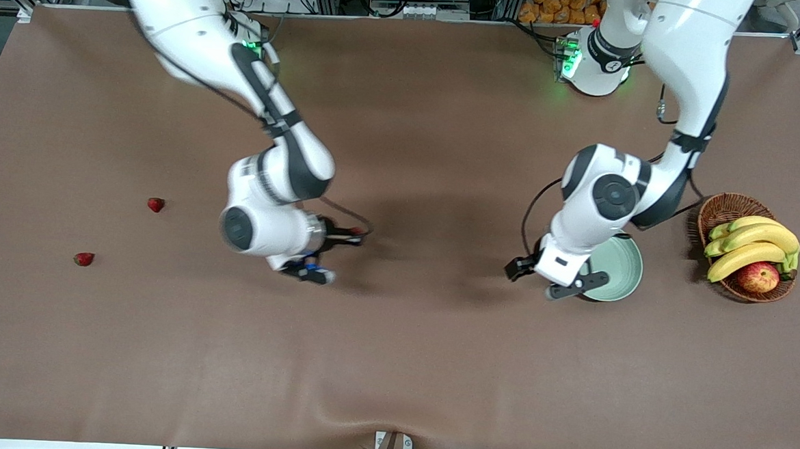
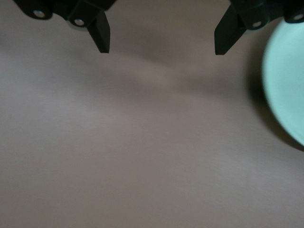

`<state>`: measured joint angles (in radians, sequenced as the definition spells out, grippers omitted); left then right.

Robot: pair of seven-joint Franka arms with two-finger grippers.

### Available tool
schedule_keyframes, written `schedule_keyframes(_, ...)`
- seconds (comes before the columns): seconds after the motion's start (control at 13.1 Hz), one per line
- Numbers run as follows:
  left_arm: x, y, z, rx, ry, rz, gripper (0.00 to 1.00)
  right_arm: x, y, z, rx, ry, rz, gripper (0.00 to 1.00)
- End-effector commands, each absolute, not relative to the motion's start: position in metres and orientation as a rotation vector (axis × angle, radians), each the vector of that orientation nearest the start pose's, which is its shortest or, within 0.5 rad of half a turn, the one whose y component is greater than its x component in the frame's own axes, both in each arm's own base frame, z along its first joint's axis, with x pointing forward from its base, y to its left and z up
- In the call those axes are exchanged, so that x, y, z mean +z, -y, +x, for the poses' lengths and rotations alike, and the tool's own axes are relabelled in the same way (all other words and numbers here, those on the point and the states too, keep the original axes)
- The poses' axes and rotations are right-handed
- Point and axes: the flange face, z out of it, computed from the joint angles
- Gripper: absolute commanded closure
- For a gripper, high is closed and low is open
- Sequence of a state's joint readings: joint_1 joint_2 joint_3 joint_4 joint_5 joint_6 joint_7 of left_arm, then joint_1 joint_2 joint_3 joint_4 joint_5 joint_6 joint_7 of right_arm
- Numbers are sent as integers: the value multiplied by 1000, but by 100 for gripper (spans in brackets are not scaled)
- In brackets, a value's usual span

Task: Collect all strawberries into plate
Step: 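Carry the strawberry to mid-table while the left gripper comes to meet it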

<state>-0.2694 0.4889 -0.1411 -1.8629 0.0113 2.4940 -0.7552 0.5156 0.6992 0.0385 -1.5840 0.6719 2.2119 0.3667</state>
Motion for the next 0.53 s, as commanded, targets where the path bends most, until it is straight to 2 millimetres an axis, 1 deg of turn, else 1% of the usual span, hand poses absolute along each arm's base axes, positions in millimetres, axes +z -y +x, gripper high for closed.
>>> schedule_keyframes(0.0,267,275,617,-170,672,-3218,3,207,-416,571,378,-458,-2528,100)
schedule_keyframes(0.08,260,276,617,-156,673,-3216,3,206,-428,565,361,-490,-2507,100)
schedule_keyframes(0.15,262,283,620,-155,694,-3231,3,201,-441,557,365,-513,-2498,100)
schedule_keyframes(0.23,257,302,615,-121,723,-3248,3,199,-460,551,353,-522,-2495,100)
schedule_keyframes(0.3,253,314,609,-107,732,-3247,3,196,-479,546,315,-562,-2479,100)
schedule_keyframes(0.46,246,320,607,-100,760,-3243,4,192,-516,538,253,-633,-2437,100)
